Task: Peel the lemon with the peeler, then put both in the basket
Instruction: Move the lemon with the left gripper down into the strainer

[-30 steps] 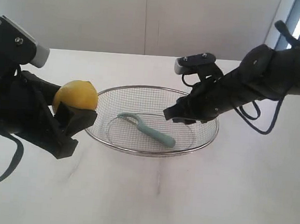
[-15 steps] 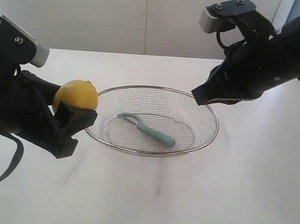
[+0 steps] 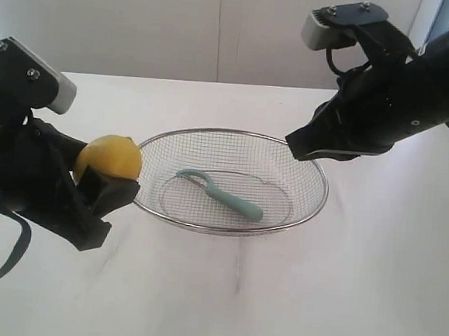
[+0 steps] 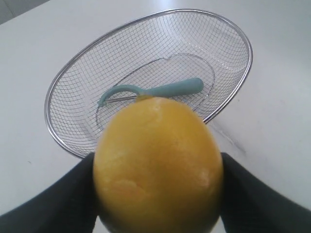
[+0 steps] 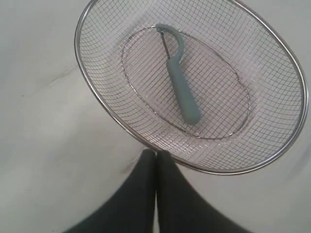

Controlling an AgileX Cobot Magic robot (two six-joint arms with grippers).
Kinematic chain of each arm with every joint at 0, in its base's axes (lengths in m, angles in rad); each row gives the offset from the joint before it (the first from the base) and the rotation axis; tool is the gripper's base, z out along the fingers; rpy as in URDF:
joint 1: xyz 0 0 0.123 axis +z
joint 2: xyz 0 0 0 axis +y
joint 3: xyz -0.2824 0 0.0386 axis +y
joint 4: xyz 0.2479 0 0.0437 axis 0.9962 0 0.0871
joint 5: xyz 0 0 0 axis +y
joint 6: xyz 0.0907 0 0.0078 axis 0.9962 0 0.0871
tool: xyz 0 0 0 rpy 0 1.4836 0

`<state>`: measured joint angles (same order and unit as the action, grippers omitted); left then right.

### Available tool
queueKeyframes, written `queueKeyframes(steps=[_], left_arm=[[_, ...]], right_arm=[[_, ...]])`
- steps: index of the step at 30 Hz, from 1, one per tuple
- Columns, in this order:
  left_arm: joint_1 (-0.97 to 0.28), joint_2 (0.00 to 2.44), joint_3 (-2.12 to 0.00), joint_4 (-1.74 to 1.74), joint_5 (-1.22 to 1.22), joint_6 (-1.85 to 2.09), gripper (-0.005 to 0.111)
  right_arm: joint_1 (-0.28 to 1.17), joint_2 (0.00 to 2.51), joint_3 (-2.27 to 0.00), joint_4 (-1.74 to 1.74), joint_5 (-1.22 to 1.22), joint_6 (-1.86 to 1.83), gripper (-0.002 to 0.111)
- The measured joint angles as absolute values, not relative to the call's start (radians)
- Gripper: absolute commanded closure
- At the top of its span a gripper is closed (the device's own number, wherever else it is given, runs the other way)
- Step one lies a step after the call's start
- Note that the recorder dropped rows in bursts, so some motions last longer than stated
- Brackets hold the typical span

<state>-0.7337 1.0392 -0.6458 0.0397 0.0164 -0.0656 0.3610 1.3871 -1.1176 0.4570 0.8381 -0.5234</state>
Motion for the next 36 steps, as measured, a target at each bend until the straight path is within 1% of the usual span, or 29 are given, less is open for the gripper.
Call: queueKeyframes(steps=[3, 5, 8, 9, 10, 11, 15, 18, 22, 25, 29, 31, 36], left_arm=[[-0.734, 1.039, -0.646, 0.040, -0.011, -0.056, 0.107], [-0.734, 1.039, -0.646, 0.040, -0.072, -0.039, 0.107], [-0.734, 1.041, -0.646, 0.040, -0.261, 0.000, 0.107], [-0.734, 1.051, -0.646, 0.040, -0.380, 0.030, 0.107], [-0.734, 1.057, -0.646, 0.040, -0.420, 0.043, 0.107], [-0.734, 1.086, -0.659, 0.040, -0.484, 0.080, 0.107], [-0.734, 1.227, -0.757, -0.008, -0.524, 0.203, 0.107], [-0.724, 1.339, -0.830, -0.145, -0.451, 0.259, 0.107], [-0.662, 1.450, -0.902, -0.288, -0.232, 0.287, 0.107], [-0.610, 1.515, -0.927, -0.321, -0.080, 0.281, 0.107], [-0.555, 1.583, -0.968, -0.325, 0.079, 0.232, 0.107], [-0.536, 1.608, -0.996, -0.326, 0.116, 0.220, 0.107], [-0.523, 1.666, -1.081, -0.326, 0.107, 0.206, 0.107]], right_arm=[[0.361, 1.387, -1.118, 0.457, 0.838, -0.522, 0.108], [0.361, 1.387, -1.118, 0.457, 0.838, -0.520, 0.108], [0.361, 1.387, -1.118, 0.457, 0.838, -0.518, 0.108], [0.361, 1.387, -1.118, 0.457, 0.840, -0.518, 0.108], [0.361, 1.387, -1.118, 0.457, 0.840, -0.518, 0.108], [0.361, 1.387, -1.118, 0.457, 0.840, -0.518, 0.108], [0.361, 1.387, -1.118, 0.457, 0.840, -0.516, 0.108], [0.361, 1.387, -1.118, 0.430, 0.846, -0.503, 0.108], [0.361, 1.387, -1.118, 0.289, 0.848, -0.347, 0.108], [0.361, 1.387, -1.118, 0.162, 0.839, -0.219, 0.108], [0.361, 1.387, -1.118, 0.110, 0.835, -0.145, 0.108], [0.361, 1.387, -1.118, 0.106, 0.835, -0.135, 0.108], [0.361, 1.387, -1.118, 0.104, 0.835, -0.131, 0.108]])
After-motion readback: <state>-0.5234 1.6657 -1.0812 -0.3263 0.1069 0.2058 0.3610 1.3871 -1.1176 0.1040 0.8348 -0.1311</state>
